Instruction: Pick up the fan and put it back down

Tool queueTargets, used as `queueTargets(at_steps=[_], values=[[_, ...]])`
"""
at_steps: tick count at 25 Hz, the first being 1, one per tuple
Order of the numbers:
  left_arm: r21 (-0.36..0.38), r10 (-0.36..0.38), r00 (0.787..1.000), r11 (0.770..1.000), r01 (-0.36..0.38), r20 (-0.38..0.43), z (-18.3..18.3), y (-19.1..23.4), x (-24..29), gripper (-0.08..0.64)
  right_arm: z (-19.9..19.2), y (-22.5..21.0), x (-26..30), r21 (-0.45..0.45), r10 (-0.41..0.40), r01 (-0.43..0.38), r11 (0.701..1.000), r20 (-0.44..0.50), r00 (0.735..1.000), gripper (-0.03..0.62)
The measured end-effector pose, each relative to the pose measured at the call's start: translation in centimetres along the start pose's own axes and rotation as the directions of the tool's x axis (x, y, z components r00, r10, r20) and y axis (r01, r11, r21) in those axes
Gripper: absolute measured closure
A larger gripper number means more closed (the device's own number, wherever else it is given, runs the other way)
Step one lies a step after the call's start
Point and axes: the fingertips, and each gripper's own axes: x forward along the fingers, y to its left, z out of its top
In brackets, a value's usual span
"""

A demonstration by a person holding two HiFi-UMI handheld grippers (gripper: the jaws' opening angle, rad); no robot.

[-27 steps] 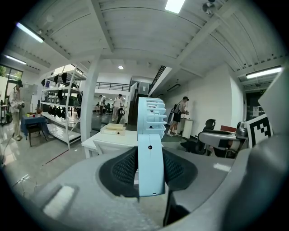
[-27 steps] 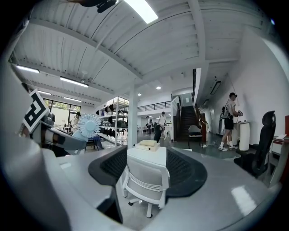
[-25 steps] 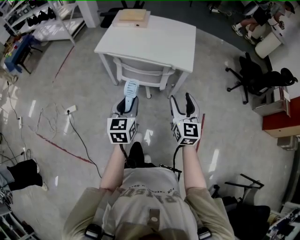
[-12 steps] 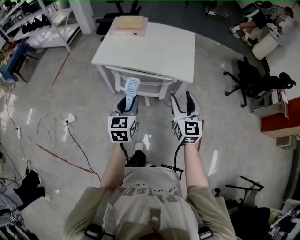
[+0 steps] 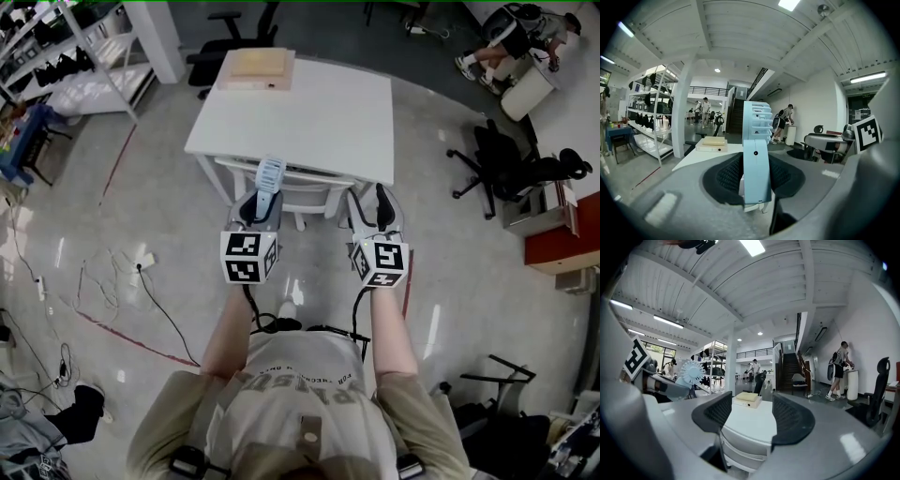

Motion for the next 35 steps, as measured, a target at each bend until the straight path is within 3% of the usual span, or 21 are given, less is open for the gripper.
queueTargets(at_steps=[18, 35], values=[[-0.024, -0.010, 1.000, 1.000, 0.010, -0.025, -0.3, 2.9, 5.2, 0.434, -1.7, -1.4, 6.0, 0.041, 0.016, -0.015, 0.999, -0.034, 0.999, 0.341], [-0.055, 0.077, 0.996, 0.995, -0.080, -0.054, 0.7, 5.7, 15.9, 0.434, -4.2, -7.1, 16.5, 0.056, 0.089, -0.085, 0.995, -0.081, 0.993, 0.341]])
